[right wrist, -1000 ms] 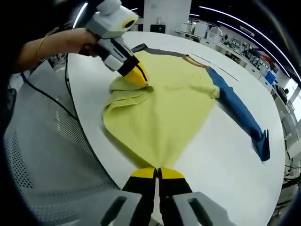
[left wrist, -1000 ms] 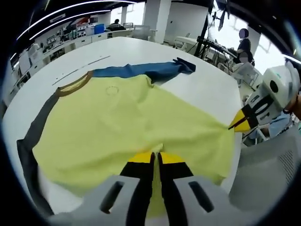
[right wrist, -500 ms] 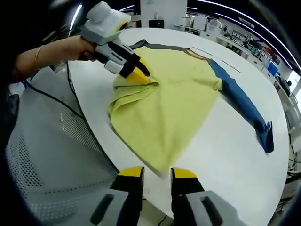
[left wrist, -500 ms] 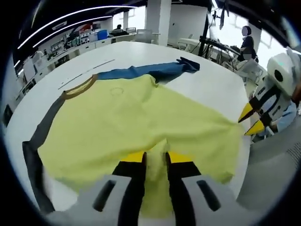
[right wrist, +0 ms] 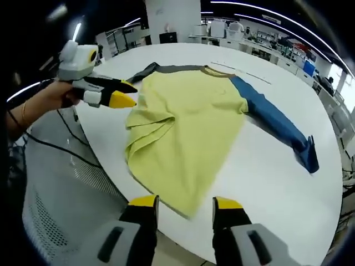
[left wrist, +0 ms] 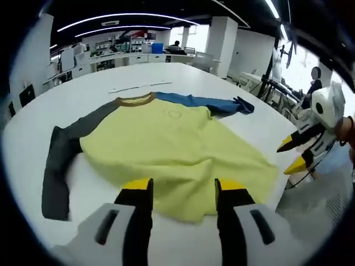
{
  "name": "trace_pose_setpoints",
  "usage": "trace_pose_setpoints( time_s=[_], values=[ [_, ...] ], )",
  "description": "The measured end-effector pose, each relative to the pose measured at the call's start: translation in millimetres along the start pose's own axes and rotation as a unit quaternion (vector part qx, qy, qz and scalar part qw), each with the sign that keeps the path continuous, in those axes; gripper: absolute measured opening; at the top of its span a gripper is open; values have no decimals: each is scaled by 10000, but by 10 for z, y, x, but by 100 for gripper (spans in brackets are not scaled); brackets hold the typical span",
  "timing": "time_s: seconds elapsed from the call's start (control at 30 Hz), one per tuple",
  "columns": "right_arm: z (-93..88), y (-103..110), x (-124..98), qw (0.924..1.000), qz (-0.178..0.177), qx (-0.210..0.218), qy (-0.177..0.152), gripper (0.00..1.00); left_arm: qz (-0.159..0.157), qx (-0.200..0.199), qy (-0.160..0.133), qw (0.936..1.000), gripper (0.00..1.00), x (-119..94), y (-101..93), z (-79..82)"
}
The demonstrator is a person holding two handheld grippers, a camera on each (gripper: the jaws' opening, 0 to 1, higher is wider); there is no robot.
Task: Fold the garment on the visible template until the final outline fits inside the template.
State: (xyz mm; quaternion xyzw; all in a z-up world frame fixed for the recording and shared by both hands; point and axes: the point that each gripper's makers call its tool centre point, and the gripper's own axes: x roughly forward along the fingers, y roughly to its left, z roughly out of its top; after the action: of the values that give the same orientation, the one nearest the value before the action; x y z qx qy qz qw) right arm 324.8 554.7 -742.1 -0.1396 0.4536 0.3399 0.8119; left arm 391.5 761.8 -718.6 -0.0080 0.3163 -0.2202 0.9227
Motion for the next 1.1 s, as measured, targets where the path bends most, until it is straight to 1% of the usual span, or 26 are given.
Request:
trace_pose_setpoints(
  time_s=[0.03, 0.1, 0.17, 0.2, 0.23, 0.27, 0.3, 0.33, 0.37, 0.43, 0.57, 0.63, 0.67, 0.7, 0.8, 0.87, 0.93, 1.0, 1.03, 1.1],
  values=[
    [0, -5, 11, 10000, -28, 64, -13, 38, 37, -28, 7, 10000, 44, -19, 11, -14],
    [-5, -15, 28, 9999, -86, 145, -16, 40, 266, -222, 6, 9994, 45, -54, 73, -51],
    [-10, -36, 41, 9996, -161, 237, -37, 40, 411, -557, -18, 9976, 45, -66, 110, -100],
    [-12, -56, 49, 9991, -219, 342, -71, 40, 428, -727, 33, 9964, 44, -70, 106, -151],
    [-14, -69, 55, 9988, -255, 414, -93, 40, 455, -797, 59, 9958, 44, -69, 113, -183],
    [-21, -92, 65, 9982, -308, 510, -118, 40, 577, -858, 172, 9945, 43, -71, 138, -254],
    [-24, -100, 69, 9979, -329, 548, -121, 39, 577, -820, 177, 9948, 43, -69, 137, -265],
    [-38, -112, 81, 9974, -358, 611, -125, 39, 638, -993, 202, 9928, 42, -73, 132, -315],
    [-40, -113, 89, 9973, -363, 630, -139, 39, 622, -1154, 244, 9911, 41, -73, 110, -352],
    [-56, -117, 104, 9963, -394, 738, -172, 38, 608, -1154, 223, 9912, 40, -62, 85, -386],
    [-89, -98, 151, 9955, -433, 829, -175, 34, 713, -1262, 394, 9887, 35, -50, 49, -466],
    [-118, -83, 179, 9949, -435, 902, -114, 31, 698, -1358, 435, 9873, 33, -39, 20, -488],
    [-129, -78, 186, 9946, -446, 936, -95, 30, 692, -1385, 461, 9869, 30, -35, 8, -497],
    [-144, -67, 196, 9944, -450, 954, -63, 28, 664, -1356, 511, 9872, 28, -19, -17, -513],
    [-163, -68, 205, 9935, -526, 1008, -24, 25, 711, -1298, 610, 9871, 25, -2, -29, -549],
    [-166, -81, 215, 9926, -580, 1071, -30, 25, 708, -1328, 607, 9867, 23, 3, -34, -555],
    [-172, -103, 223, 9927, -679, 994, 5, 21, 650, -1473, 604, 9851, 22, 26, -64, -573],
    [-185, -124, 235, 9925, -764, 950, 45, 21, 680, -1449, 631, 9851, 20, 46, -66, -601],
    [-192, -127, 244, 9925, -776, 945, 63, 20, 713, -1412, 695, 9850, 18, 44, -62, -628],
    [-208, -116, 250, 9917, -752, 1036, 103, 20, 731, -1355, 692, 9857, 14, 59, -49, -629]
  ],
)
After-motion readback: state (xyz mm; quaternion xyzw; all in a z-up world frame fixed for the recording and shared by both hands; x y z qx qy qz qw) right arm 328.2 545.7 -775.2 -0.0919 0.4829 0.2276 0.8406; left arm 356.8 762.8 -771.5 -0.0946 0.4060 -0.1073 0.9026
